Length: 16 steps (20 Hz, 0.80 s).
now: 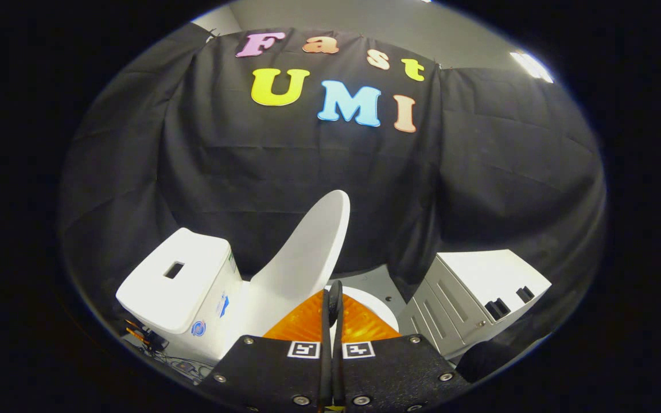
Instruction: Open the toilet lid.
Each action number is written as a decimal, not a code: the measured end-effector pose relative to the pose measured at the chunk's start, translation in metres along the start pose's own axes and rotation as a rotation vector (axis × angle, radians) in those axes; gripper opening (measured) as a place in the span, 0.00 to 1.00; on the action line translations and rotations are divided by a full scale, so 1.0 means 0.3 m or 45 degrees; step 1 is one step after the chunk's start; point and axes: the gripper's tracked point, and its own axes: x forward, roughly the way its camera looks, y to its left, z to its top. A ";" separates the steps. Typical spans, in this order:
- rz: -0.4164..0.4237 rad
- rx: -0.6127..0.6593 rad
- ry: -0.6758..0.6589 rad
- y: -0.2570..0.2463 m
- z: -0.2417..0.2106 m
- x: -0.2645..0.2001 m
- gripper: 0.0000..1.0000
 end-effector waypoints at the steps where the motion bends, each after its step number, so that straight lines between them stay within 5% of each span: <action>1: 0.005 -0.020 -0.015 0.031 0.019 -0.003 0.00; 16: 0.082 -0.196 -0.168 0.390 0.154 -0.075 0.00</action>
